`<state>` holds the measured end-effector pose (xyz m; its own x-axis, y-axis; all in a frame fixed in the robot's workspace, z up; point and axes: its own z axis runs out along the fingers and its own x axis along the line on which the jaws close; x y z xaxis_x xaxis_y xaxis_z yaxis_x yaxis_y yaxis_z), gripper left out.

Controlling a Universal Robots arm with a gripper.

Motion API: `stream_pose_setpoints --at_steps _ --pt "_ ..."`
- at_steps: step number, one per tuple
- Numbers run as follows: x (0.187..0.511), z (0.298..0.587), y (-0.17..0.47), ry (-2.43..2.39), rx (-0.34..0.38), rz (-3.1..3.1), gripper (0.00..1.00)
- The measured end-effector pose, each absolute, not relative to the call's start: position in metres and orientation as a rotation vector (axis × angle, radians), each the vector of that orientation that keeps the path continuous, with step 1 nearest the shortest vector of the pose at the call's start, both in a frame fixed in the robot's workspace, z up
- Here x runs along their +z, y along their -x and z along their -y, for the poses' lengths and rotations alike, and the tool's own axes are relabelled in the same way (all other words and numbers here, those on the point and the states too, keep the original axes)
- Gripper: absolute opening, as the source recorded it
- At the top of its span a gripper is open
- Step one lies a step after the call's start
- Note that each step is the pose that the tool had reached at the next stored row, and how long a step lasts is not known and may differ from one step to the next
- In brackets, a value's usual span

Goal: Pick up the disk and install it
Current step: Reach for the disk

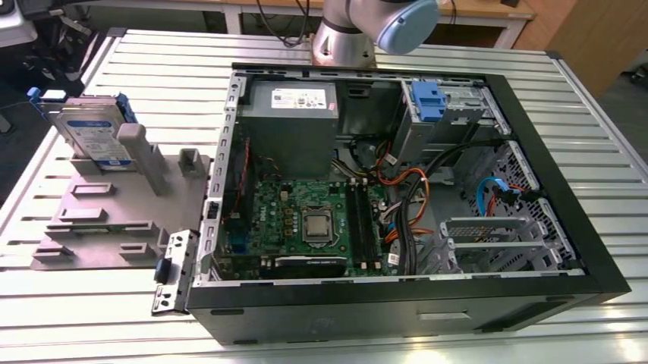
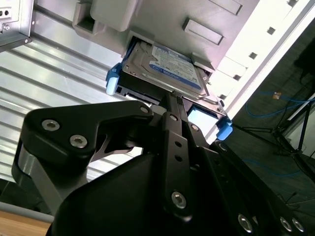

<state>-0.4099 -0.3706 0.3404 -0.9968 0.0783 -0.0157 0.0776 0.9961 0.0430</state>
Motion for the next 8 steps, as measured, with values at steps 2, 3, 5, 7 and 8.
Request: stream_pose_setpoints --at_steps 2,3,5,7,8 --pt "0.3394 0.3699 0.4122 -0.122 0.066 -3.122 0.11" --pt "0.3388 0.3699 0.413 -0.122 0.066 -3.121 0.11" --pt "0.3377 0.3699 0.4133 -0.121 0.064 -3.121 0.11" --pt "0.3369 0.3699 0.4133 -0.112 0.063 -3.122 0.11" --pt "0.3366 0.3698 0.4134 -0.105 0.062 -3.122 0.11"
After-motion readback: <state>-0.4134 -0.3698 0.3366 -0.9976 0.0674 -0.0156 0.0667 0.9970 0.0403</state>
